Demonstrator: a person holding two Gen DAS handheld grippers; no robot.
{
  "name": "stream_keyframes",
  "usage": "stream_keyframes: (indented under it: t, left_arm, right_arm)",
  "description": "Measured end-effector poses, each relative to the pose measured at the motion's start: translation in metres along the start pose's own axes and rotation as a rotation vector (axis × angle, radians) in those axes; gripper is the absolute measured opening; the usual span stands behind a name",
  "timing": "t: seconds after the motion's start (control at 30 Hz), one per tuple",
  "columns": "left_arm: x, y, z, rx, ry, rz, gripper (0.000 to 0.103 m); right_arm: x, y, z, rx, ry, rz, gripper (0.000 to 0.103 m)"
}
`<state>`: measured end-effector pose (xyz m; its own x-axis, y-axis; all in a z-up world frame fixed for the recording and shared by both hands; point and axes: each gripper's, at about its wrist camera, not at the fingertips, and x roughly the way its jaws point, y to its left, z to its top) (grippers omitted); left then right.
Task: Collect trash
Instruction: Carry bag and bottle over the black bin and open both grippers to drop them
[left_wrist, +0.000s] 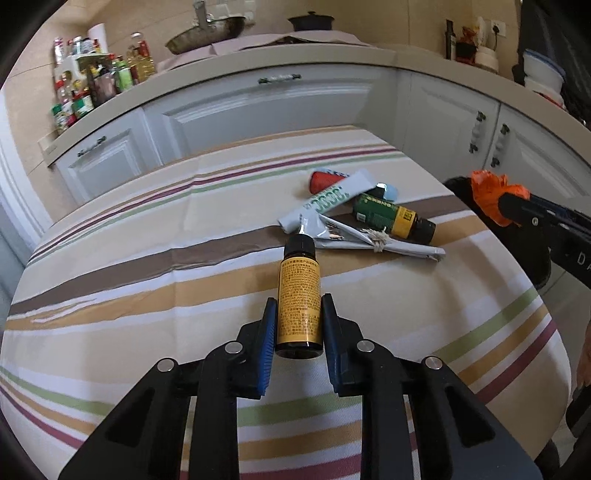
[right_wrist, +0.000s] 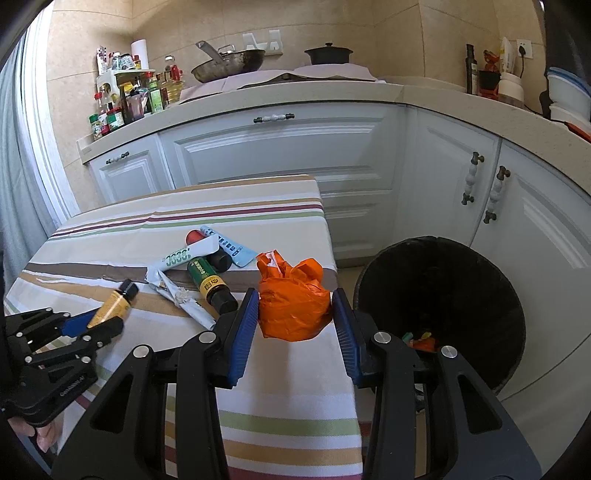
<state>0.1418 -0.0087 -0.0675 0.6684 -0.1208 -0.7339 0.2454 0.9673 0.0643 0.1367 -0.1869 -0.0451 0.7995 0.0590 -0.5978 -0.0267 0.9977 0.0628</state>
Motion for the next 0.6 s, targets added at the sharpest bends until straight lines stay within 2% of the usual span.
stream_keyframes:
  t: [0.13,0.3,0.6]
  left_arm:
    - [-0.013,0.001,0.002,-0.047,-0.036,0.002,0.025]
    - [-0.028,-0.007,0.014,-0.053,-0.105,0.008,0.025]
    - [-0.034,-0.048,0.047,-0.013,-0.182,-0.074,0.025]
  right_arm:
    - [-0.007,-0.004,0.001,0.004,-0.017,-0.014,0.04]
    - [-0.02,-0.011,0.004,0.009,-0.047,-0.035,0.04]
    - [-0.044,-0.039,0.014,0.023,-0.114,-0.124,0.04]
